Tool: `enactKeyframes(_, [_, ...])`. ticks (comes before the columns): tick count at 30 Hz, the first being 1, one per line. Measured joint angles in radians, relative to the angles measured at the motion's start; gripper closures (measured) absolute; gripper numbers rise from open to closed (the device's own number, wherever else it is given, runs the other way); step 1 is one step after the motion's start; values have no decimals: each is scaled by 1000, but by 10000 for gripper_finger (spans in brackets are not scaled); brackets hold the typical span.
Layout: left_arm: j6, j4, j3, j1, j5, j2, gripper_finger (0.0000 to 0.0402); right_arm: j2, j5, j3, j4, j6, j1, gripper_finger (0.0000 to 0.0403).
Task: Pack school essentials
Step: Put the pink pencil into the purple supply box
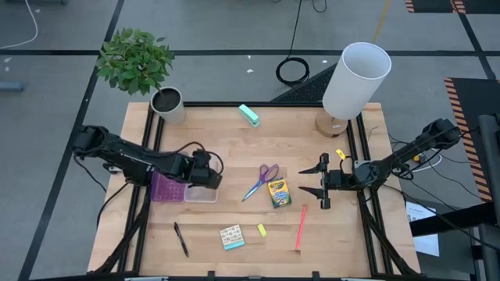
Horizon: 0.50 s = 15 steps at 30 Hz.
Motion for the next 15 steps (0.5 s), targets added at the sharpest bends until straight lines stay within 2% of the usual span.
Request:
enactKeyframes(8, [4,90,-1,-9,-36,81,263,0,0,0,-8,18,0,179])
enactKeyframes(15, [148,127,32,-8,-48,27,257,1,-5,1,-48,122,0,179])
